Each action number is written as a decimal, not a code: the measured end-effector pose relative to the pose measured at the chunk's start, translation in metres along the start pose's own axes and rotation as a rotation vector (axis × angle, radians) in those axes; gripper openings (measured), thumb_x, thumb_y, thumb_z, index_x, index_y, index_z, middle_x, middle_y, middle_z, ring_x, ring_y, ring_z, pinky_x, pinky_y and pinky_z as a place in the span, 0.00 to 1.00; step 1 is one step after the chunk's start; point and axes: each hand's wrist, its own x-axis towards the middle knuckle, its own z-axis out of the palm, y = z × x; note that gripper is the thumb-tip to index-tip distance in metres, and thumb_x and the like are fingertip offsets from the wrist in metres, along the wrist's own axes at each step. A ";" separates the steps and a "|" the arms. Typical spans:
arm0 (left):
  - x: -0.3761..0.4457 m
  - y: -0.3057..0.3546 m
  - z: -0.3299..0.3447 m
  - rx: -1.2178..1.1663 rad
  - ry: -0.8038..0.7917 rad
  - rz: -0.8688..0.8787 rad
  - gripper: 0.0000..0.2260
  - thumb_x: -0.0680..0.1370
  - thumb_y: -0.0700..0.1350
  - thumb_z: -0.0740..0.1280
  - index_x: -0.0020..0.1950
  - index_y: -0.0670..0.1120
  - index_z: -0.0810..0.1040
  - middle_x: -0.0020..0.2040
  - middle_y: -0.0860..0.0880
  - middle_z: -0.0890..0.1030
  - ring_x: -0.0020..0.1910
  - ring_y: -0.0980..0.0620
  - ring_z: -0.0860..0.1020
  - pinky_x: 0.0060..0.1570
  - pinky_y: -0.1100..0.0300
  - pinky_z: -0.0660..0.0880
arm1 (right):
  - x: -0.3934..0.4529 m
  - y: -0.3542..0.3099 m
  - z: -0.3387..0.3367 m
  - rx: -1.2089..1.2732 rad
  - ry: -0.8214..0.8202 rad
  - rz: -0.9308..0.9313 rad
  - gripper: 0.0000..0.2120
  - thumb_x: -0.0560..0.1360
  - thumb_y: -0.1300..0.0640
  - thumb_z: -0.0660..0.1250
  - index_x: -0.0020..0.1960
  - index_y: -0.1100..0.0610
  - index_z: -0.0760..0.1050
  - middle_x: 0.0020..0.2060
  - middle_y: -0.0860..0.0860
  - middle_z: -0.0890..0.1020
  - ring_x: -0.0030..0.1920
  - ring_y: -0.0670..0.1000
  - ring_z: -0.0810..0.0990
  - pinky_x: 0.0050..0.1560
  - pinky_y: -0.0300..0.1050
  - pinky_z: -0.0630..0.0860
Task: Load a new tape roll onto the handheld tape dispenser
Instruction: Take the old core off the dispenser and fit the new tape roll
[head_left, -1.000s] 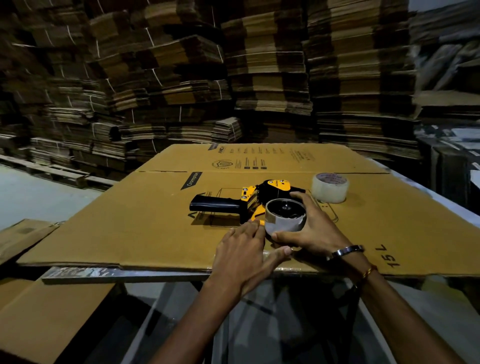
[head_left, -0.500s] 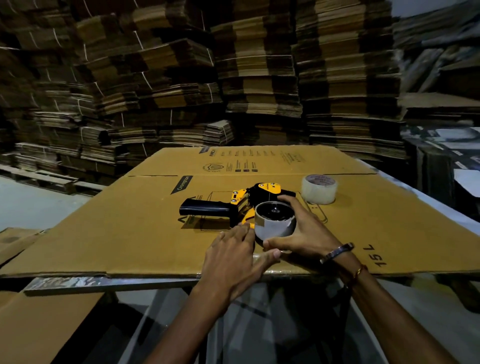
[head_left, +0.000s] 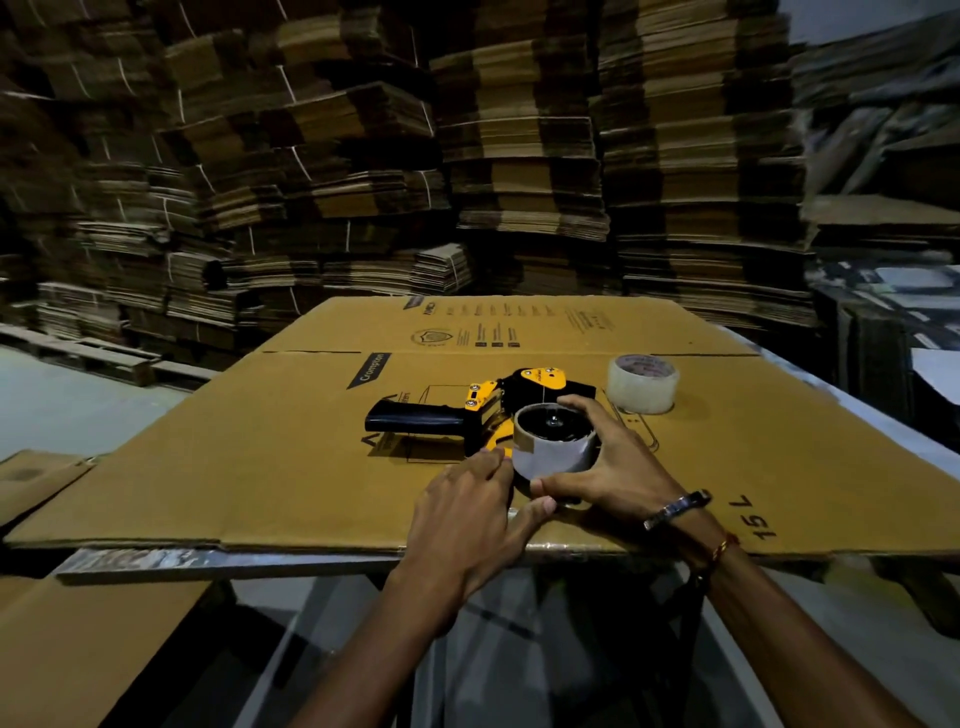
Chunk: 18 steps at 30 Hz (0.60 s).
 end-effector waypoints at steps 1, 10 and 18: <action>-0.001 0.000 -0.001 -0.007 0.004 0.005 0.29 0.80 0.68 0.49 0.72 0.52 0.69 0.71 0.53 0.71 0.67 0.52 0.72 0.60 0.57 0.69 | 0.000 0.000 0.000 -0.004 -0.002 0.004 0.44 0.62 0.50 0.83 0.73 0.46 0.65 0.60 0.42 0.77 0.57 0.43 0.77 0.49 0.28 0.71; -0.001 0.000 -0.007 -0.050 0.032 0.020 0.26 0.81 0.66 0.52 0.73 0.54 0.69 0.74 0.54 0.70 0.68 0.52 0.72 0.60 0.57 0.71 | 0.002 0.001 0.000 0.010 -0.030 -0.035 0.45 0.62 0.52 0.83 0.73 0.47 0.64 0.63 0.41 0.75 0.62 0.41 0.75 0.57 0.29 0.72; 0.000 -0.003 -0.003 -0.035 0.007 -0.003 0.27 0.80 0.67 0.52 0.71 0.53 0.71 0.71 0.53 0.72 0.64 0.50 0.75 0.55 0.56 0.73 | -0.001 0.001 -0.002 -0.002 -0.010 -0.032 0.45 0.61 0.47 0.83 0.72 0.44 0.65 0.63 0.41 0.77 0.61 0.43 0.78 0.61 0.43 0.76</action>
